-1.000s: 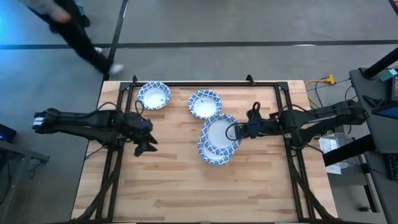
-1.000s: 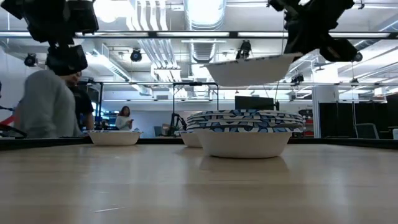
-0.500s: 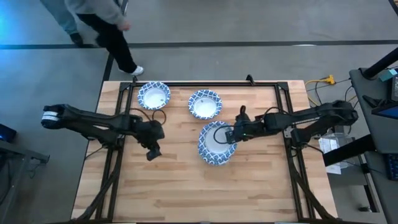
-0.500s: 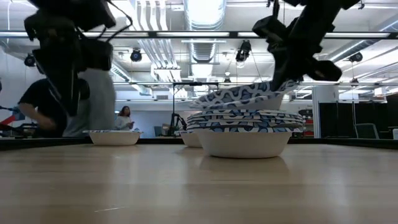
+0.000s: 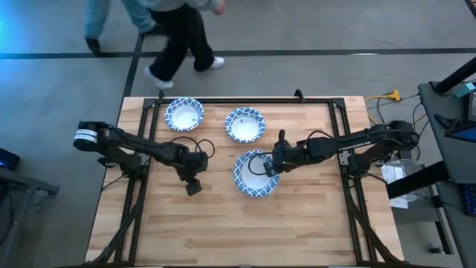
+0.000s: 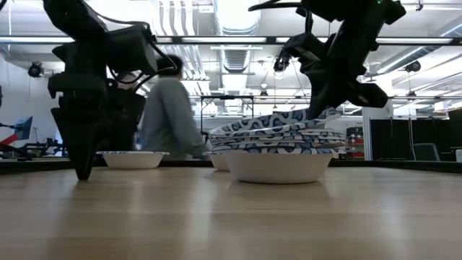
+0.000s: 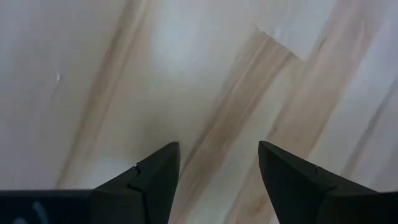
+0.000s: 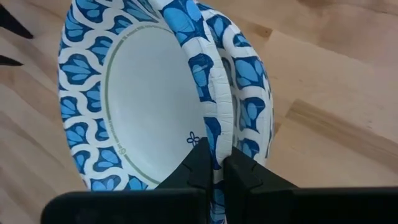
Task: Nest bowls inside each other
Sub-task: Stack the blue paper bowl into the blue paper bowl
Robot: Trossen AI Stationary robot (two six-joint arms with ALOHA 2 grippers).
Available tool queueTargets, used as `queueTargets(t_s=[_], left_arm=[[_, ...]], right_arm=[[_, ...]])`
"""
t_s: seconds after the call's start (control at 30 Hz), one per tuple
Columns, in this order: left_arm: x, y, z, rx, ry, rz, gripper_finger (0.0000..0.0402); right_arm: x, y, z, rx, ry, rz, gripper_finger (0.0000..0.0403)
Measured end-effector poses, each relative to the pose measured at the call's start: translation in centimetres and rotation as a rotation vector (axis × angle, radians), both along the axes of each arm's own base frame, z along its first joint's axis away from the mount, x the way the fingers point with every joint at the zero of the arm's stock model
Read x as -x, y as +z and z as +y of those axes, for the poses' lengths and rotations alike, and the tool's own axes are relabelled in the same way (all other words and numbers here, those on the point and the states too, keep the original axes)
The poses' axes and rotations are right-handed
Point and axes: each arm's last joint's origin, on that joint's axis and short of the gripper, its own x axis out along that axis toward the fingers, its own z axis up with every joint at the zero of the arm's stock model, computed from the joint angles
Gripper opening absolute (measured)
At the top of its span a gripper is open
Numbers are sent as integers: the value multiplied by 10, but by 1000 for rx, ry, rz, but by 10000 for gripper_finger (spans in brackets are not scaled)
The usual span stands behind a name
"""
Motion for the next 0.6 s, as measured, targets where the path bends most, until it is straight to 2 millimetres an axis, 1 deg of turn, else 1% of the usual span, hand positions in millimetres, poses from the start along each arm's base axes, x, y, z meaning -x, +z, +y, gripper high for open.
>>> queueTargets(t_s=[0.07,0.17,0.27,0.33,0.43,0.5,0.53,0.6], left_arm=[[-5,-10,1,-69,4,0,205],[-20,-15,4,-130,33,-65,205],[-24,-15,4,-119,23,-67,205],[-27,-10,4,-95,22,-74,205],[-33,12,4,-91,28,-138,205],[-39,28,4,-89,31,-226,205],[-43,42,4,-87,34,-294,205],[-44,75,4,-79,40,-424,205]], right_arm=[[1,0,0,1,2,7,12],[1,0,0,-3,14,9,15],[1,-1,1,-10,39,15,28],[0,-2,1,-11,46,20,45],[-1,-5,1,-17,51,33,83],[-1,-6,2,-23,60,37,114],[-1,-7,2,-21,63,39,129],[-1,-6,1,-17,71,43,159]])
